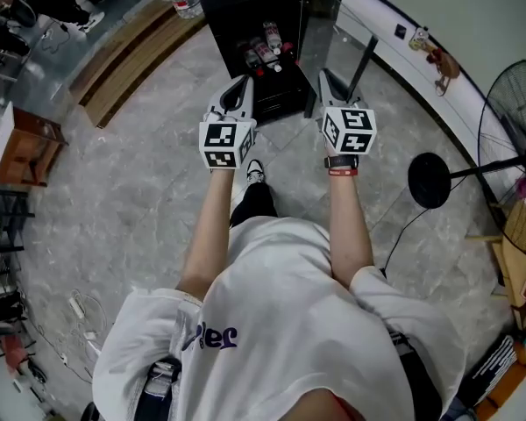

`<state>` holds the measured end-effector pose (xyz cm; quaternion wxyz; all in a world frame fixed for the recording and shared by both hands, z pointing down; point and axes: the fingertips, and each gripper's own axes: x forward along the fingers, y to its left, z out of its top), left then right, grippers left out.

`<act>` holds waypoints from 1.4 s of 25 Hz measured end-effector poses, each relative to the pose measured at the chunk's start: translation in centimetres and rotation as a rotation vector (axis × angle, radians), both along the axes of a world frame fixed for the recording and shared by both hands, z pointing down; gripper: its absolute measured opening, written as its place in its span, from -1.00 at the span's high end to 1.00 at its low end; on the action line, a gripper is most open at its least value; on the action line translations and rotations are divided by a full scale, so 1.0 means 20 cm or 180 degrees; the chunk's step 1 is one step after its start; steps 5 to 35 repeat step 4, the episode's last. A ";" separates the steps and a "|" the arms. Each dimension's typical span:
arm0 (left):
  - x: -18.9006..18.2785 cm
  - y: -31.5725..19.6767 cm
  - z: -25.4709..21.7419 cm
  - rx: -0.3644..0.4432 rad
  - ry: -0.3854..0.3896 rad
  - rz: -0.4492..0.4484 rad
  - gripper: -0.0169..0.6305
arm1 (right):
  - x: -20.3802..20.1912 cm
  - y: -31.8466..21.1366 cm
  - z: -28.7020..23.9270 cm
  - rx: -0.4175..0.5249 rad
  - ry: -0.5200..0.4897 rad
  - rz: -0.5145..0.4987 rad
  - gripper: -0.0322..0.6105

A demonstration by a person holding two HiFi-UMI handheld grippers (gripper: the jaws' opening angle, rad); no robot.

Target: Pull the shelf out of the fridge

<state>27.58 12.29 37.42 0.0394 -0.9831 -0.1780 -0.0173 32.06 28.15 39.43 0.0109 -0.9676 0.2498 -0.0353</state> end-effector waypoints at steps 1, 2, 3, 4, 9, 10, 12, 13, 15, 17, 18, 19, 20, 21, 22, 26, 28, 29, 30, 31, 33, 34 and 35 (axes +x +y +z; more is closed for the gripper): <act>-0.01 0.01 0.01 0.0002 -0.0009 0.0009 0.90 | -0.01 0.01 0.01 0.0009 -0.0001 0.0009 0.82; -0.01 0.02 0.03 0.0002 -0.0020 0.0017 0.90 | -0.01 0.03 0.01 0.0018 -0.0003 0.0019 0.82; -0.02 0.03 0.04 0.0003 -0.0031 0.0025 0.90 | -0.02 0.04 0.02 0.0027 -0.0007 0.0030 0.82; -0.03 0.04 0.05 0.0003 -0.0043 0.0033 0.90 | -0.02 0.06 0.03 0.0037 -0.0010 0.0041 0.82; -0.03 0.04 0.05 0.0003 -0.0043 0.0033 0.90 | -0.02 0.06 0.03 0.0037 -0.0010 0.0041 0.82; -0.03 0.04 0.05 0.0003 -0.0043 0.0033 0.90 | -0.02 0.06 0.03 0.0037 -0.0010 0.0041 0.82; -0.03 0.04 0.05 0.0003 -0.0043 0.0033 0.90 | -0.02 0.06 0.03 0.0037 -0.0010 0.0041 0.82; -0.03 0.04 0.05 0.0003 -0.0043 0.0033 0.90 | -0.02 0.06 0.03 0.0037 -0.0010 0.0041 0.82; -0.03 0.04 0.05 0.0003 -0.0043 0.0033 0.90 | -0.02 0.06 0.03 0.0037 -0.0010 0.0041 0.82; -0.03 0.04 0.05 0.0003 -0.0043 0.0033 0.90 | -0.02 0.06 0.03 0.0037 -0.0010 0.0041 0.82; -0.03 0.04 0.05 0.0003 -0.0043 0.0033 0.90 | -0.02 0.06 0.03 0.0037 -0.0010 0.0041 0.82; -0.03 0.04 0.05 0.0003 -0.0043 0.0033 0.90 | -0.02 0.06 0.03 0.0037 -0.0010 0.0041 0.82; -0.03 0.04 0.05 0.0003 -0.0043 0.0033 0.90 | -0.02 0.06 0.03 0.0037 -0.0010 0.0041 0.82; -0.03 0.04 0.05 0.0003 -0.0043 0.0033 0.90 | -0.02 0.06 0.03 0.0037 -0.0010 0.0041 0.82; -0.03 0.04 0.05 0.0003 -0.0043 0.0033 0.90 | -0.02 0.06 0.03 0.0037 -0.0010 0.0041 0.82; -0.03 0.04 0.05 0.0003 -0.0043 0.0033 0.90 | -0.02 0.06 0.03 0.0037 -0.0010 0.0041 0.82; -0.03 0.04 0.05 0.0003 -0.0043 0.0033 0.90 | -0.02 0.06 0.03 0.0037 -0.0010 0.0041 0.82; -0.03 0.04 0.05 0.0003 -0.0043 0.0033 0.90 | -0.02 0.06 0.03 0.0037 -0.0010 0.0041 0.82; -0.03 0.04 0.05 0.0003 -0.0043 0.0033 0.90 | -0.02 0.06 0.03 0.0037 -0.0010 0.0041 0.82; -0.03 0.04 0.05 0.0003 -0.0043 0.0033 0.90 | -0.02 0.06 0.03 0.0037 -0.0010 0.0041 0.82; -0.03 0.04 0.05 0.0003 -0.0043 0.0033 0.90 | -0.02 0.06 0.03 0.0037 -0.0010 0.0041 0.82; -0.03 0.04 0.05 0.0003 -0.0043 0.0033 0.90 | -0.02 0.06 0.03 0.0037 -0.0010 0.0041 0.82; -0.03 0.04 0.05 0.0003 -0.0043 0.0033 0.90 | -0.02 0.06 0.03 0.0037 -0.0010 0.0041 0.82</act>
